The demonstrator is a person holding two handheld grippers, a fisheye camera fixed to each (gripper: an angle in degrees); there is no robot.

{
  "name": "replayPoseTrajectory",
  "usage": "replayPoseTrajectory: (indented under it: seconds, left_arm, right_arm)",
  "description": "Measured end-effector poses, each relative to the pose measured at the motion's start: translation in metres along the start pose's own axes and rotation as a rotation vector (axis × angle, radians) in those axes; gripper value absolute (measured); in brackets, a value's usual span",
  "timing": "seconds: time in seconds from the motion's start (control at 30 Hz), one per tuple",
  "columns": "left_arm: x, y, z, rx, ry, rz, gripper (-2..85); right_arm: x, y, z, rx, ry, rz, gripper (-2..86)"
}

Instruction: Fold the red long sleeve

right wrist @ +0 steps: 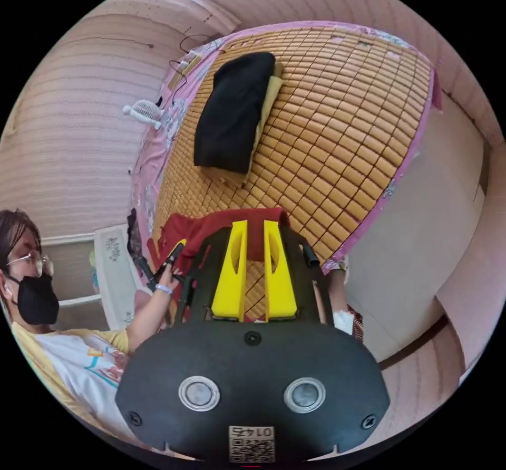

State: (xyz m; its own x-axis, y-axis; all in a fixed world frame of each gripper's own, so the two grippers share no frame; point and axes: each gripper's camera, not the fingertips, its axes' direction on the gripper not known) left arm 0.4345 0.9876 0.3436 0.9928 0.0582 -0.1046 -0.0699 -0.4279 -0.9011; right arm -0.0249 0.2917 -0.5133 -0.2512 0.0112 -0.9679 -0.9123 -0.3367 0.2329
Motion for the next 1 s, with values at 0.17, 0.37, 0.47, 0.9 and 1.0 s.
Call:
replayPoseTrajectory:
  seconds: [0.17,0.37,0.47,0.9,1.0]
  left_arm:
    - [-0.003,-0.030,-0.019,0.061,-0.045,0.021,4.8]
    - [-0.005,-0.083,0.017,-0.059,-0.055,-0.005,7.2]
    - [0.003,-0.097,0.019,-0.096,-0.152,-0.028,5.0]
    - [-0.019,-0.100,0.010,0.025,-0.051,-0.100,2.5]
    - [-0.046,-0.078,-0.016,0.055,0.099,-0.166,5.2]
  right_arm:
    - [-0.026,-0.007,0.059,-0.037,0.266,-0.187,12.8]
    - [-0.076,0.008,0.133,-0.074,0.493,-0.419,7.8]
    - [-0.090,0.013,0.137,-0.079,0.549,-0.484,3.4]
    - [-0.095,-0.036,0.140,-0.094,0.477,-0.408,2.0]
    - [-0.102,-0.041,0.140,-0.088,0.440,-0.390,4.1]
